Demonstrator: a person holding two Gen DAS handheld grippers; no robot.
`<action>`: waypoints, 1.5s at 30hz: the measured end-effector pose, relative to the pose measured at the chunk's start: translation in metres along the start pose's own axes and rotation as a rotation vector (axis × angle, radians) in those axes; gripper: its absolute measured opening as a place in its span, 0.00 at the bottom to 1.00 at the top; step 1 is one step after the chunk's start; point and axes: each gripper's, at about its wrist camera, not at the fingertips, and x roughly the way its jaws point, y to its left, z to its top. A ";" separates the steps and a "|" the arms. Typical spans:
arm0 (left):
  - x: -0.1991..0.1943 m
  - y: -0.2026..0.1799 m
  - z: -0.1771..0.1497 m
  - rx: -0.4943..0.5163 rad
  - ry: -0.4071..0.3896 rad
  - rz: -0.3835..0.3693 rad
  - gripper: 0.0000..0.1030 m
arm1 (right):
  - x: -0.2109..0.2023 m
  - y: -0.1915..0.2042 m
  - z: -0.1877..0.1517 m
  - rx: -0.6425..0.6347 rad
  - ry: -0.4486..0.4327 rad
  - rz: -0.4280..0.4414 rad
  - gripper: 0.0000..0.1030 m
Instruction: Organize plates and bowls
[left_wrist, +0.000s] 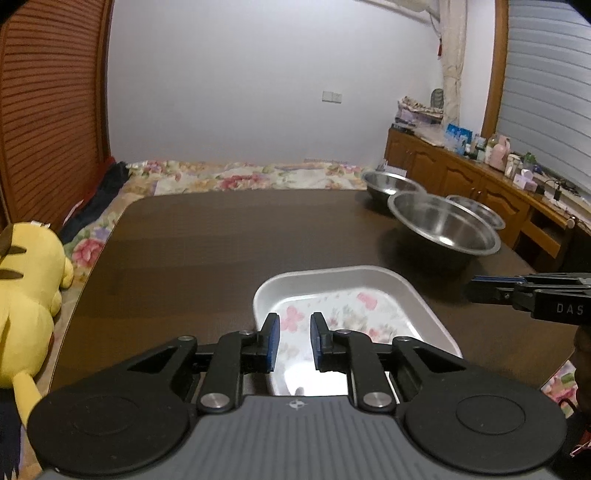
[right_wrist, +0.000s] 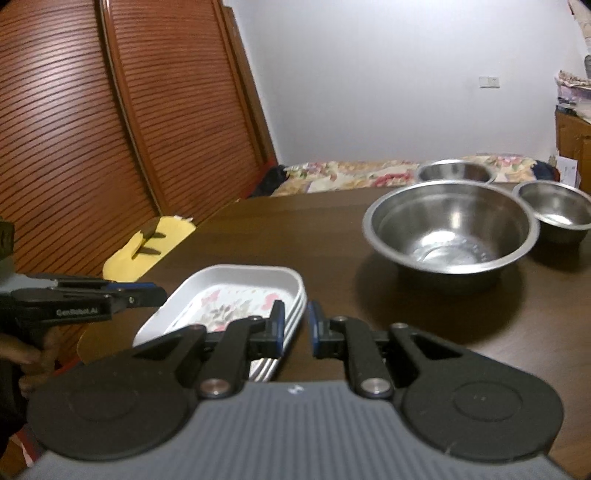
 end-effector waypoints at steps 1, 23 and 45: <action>0.000 -0.003 0.003 0.005 -0.006 -0.004 0.21 | -0.002 -0.002 0.002 0.002 -0.009 -0.004 0.15; 0.046 -0.076 0.051 0.101 -0.081 -0.123 0.73 | -0.034 -0.073 0.025 0.017 -0.125 -0.201 0.71; 0.109 -0.106 0.067 0.071 -0.057 -0.144 0.88 | 0.009 -0.131 0.022 0.029 -0.192 -0.239 1.00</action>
